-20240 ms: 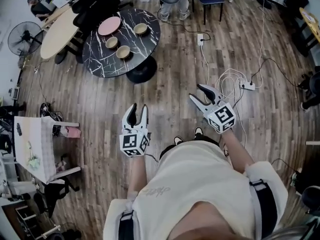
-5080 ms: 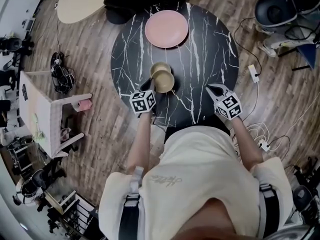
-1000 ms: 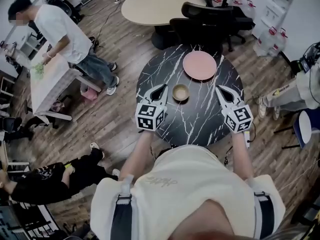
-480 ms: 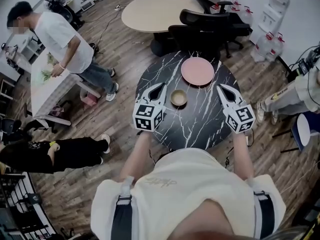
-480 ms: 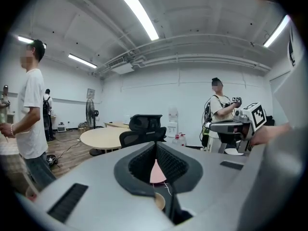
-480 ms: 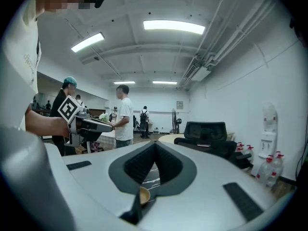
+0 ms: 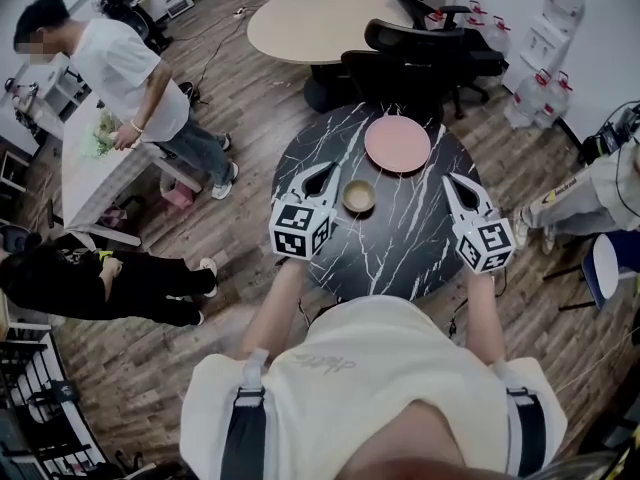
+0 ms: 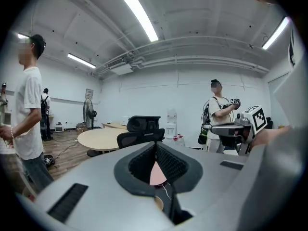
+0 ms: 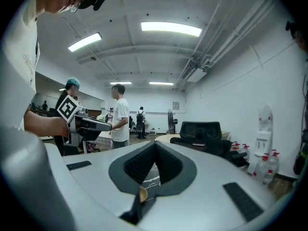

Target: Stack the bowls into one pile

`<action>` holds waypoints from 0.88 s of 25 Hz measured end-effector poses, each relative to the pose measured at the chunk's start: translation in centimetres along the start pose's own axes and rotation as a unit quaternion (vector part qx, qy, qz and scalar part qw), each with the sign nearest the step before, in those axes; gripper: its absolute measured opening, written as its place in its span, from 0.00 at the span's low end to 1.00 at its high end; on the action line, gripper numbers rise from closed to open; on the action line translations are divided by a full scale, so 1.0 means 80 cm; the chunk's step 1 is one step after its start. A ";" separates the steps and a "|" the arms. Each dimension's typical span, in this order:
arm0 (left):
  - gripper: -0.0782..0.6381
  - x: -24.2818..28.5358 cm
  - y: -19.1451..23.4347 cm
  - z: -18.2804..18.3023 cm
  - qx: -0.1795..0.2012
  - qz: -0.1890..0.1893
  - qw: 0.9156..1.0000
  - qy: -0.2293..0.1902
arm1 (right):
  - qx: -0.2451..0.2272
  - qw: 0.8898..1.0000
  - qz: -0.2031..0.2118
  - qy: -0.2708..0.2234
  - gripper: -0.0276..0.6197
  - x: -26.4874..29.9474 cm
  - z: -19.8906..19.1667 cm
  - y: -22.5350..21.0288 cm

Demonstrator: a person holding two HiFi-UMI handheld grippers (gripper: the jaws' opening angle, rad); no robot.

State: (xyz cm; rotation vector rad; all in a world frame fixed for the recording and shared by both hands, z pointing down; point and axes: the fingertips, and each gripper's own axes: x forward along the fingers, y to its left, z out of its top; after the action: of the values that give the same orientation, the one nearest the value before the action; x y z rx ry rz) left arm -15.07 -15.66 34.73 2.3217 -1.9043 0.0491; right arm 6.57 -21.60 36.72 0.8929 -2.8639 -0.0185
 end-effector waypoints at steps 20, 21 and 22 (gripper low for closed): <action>0.15 -0.001 -0.001 -0.019 -0.007 -0.003 1.000 0.011 | 0.010 1.000 -0.002 0.014 0.05 0.000 -0.021 0.000; 0.15 -0.001 -0.001 -0.020 -0.009 -0.003 1.000 0.011 | 0.008 1.000 -0.004 0.014 0.05 0.000 -0.023 -0.001; 0.15 -0.001 -0.001 -0.020 -0.011 -0.004 1.000 0.011 | 0.007 1.000 -0.005 0.015 0.05 0.000 -0.025 -0.001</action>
State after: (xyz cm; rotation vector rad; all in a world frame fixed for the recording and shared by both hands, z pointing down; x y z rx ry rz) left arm -14.92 -15.34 36.32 2.3030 -1.8759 0.0528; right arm 6.93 -21.60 38.69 0.9021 -2.8355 0.0132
